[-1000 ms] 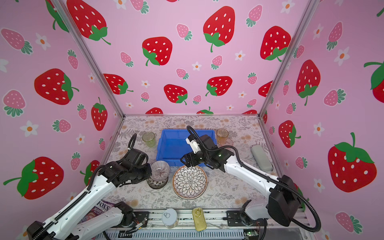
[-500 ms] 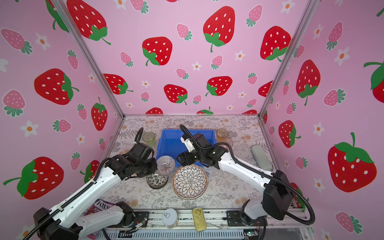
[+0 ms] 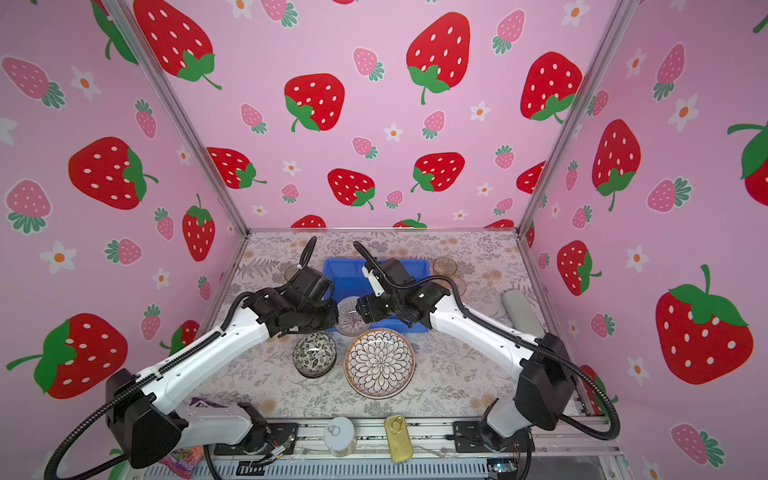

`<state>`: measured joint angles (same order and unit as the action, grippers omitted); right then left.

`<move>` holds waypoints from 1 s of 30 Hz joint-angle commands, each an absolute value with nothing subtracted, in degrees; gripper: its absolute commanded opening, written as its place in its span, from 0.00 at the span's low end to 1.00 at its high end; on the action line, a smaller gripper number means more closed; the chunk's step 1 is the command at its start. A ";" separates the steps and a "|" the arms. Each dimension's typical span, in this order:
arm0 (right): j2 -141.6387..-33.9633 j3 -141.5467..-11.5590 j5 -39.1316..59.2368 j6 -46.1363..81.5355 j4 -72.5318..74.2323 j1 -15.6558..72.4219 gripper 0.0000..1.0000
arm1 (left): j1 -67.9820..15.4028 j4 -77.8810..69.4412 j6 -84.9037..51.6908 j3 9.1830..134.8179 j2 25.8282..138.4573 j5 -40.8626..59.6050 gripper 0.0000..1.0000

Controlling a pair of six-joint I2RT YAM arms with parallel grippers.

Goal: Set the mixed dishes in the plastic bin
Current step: 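Lift the striped bowl with left gripper while right gripper reaches toward it, then close right gripper on the striped bowl rim while left gripper holds it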

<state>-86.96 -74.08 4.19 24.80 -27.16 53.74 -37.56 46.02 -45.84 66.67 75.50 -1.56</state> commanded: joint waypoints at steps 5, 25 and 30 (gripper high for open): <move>-88.99 -76.12 -0.45 25.09 -31.79 53.95 0.73 | -38.41 44.11 -45.33 70.91 75.85 -3.68 0.00; -89.66 -74.79 0.44 25.36 -30.23 52.91 0.33 | -38.67 42.13 -45.08 69.87 76.21 -2.42 0.00; -89.56 -74.36 0.70 25.54 -29.52 52.68 0.26 | -38.67 41.74 -45.00 69.70 76.41 -2.02 0.00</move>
<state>-89.01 -74.67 0.51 25.50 -29.63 53.08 -38.33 44.45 -44.84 68.31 76.40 -2.33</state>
